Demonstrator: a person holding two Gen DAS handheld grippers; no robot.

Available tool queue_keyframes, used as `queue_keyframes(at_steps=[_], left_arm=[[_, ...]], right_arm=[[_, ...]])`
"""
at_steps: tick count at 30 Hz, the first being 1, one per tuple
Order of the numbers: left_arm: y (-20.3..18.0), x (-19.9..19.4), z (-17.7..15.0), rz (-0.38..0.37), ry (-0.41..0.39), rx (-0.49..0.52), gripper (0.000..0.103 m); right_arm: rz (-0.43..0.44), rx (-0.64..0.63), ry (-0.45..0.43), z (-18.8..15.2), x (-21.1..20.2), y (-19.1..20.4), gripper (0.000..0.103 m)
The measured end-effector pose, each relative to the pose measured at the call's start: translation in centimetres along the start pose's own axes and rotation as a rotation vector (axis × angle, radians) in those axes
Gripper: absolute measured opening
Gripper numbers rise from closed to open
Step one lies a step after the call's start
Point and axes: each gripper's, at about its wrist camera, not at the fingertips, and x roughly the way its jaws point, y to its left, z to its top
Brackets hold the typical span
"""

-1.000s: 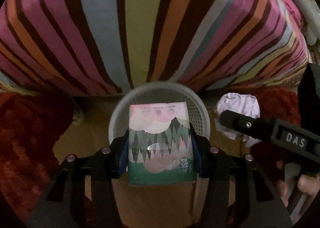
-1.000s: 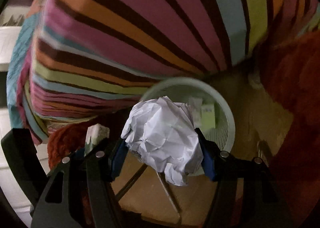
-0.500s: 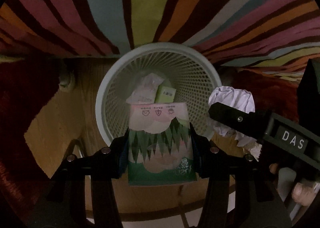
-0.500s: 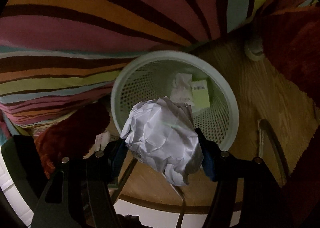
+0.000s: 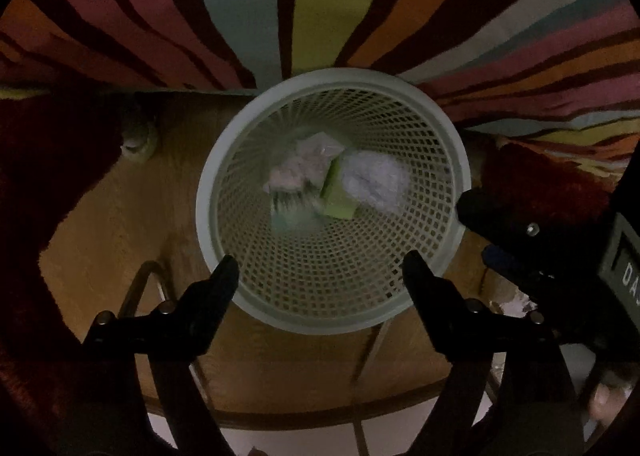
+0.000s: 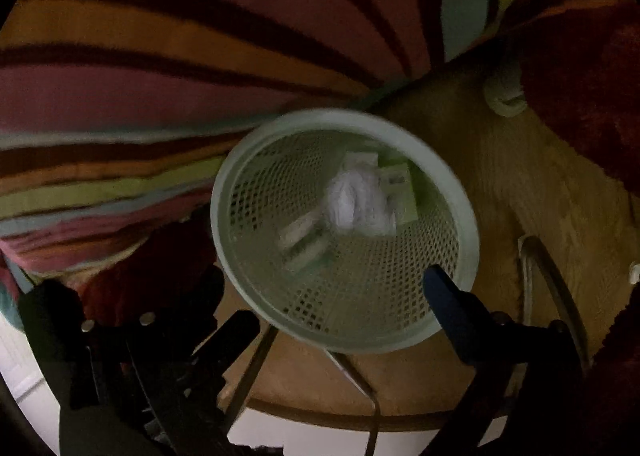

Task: Collect trash
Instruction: 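Carry tissue pack and paper ball over the wastebasket and open both tools, then move both tools back toward the remaining items on the bed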

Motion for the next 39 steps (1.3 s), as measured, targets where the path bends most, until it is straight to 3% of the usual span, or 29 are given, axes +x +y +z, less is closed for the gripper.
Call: queue_keyframes(at_steps=[2,16,22,31,35,39], left_arm=[[0.1,-0.1,0.0,-0.003,-0.001,-0.002,0.086],[-0.2,-0.5,-0.2,-0.011,-0.026,0.010,0.086],[-0.3,-1.8,-0.6,-0.015,-0.083,0.011,0.086],[-1.3,-6.6,-1.7,-0.037,-0.298,0.080,0.092],[-1.8,-9.2,-2.6,-0.055,-0.420,0.117,0.092],[-2.7,-12.1,-3.5,-0.023,-0.538,0.195,0.092]], right_arm=[[0.003,0.016,-0.012,0.0,-0.2,-0.3,0.095],[-0.012,0.032,-0.036,0.1,-0.9,-0.4,0.095],[0.003,0.012,-0.094,-0.4,-2.4,-0.3,0.095],[0.052,-0.092,-0.310,-1.6,-7.4,1.4,0.095],[0.088,-0.163,-0.443,-2.5,-10.2,2.4,0.095],[0.105,-0.254,-0.580,-3.5,-13.4,3.7,0.095]])
